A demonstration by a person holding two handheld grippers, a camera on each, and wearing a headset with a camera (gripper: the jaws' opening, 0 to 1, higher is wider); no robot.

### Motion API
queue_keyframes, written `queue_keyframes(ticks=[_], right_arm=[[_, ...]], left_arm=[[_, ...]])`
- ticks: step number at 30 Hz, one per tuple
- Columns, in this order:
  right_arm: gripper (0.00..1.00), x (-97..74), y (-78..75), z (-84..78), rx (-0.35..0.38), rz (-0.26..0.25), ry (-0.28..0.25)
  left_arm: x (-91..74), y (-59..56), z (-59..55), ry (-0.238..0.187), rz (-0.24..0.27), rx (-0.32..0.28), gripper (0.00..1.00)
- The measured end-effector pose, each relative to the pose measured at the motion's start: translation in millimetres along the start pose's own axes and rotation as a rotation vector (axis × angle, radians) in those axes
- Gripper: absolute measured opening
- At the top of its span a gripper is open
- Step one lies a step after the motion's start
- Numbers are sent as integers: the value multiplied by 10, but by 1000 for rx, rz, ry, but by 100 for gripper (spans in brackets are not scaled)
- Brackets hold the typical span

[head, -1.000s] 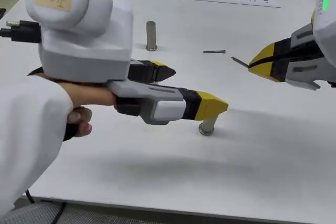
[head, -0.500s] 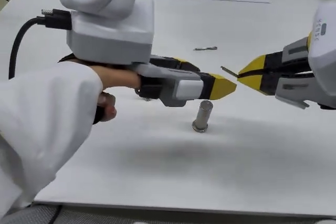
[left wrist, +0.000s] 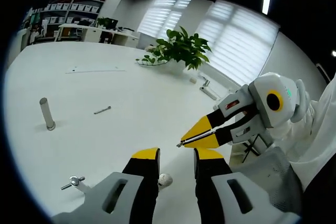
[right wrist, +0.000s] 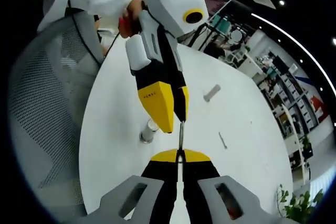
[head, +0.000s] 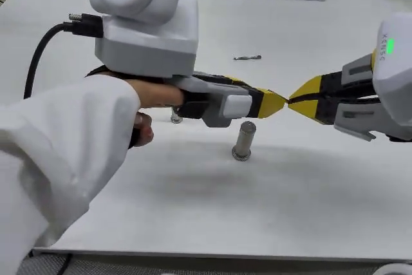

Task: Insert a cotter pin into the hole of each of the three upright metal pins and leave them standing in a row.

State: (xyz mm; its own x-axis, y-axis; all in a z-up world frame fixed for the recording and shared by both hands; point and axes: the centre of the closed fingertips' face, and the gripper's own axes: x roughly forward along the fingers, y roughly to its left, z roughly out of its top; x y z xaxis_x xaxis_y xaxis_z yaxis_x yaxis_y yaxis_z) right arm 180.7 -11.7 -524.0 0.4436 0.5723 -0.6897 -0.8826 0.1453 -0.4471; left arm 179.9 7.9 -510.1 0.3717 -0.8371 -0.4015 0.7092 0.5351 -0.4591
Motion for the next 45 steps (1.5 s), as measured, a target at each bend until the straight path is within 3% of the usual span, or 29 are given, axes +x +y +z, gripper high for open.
queue_keyframes(ticks=[26, 45], right_arm=[[0, -20, 76, 97, -49, 19, -3], [0, -14, 90, 143, -73, 31, -17]], left_arm=[[73, 1, -41, 23, -26, -31, 4], [67, -63, -56, 28, -50, -47, 0]])
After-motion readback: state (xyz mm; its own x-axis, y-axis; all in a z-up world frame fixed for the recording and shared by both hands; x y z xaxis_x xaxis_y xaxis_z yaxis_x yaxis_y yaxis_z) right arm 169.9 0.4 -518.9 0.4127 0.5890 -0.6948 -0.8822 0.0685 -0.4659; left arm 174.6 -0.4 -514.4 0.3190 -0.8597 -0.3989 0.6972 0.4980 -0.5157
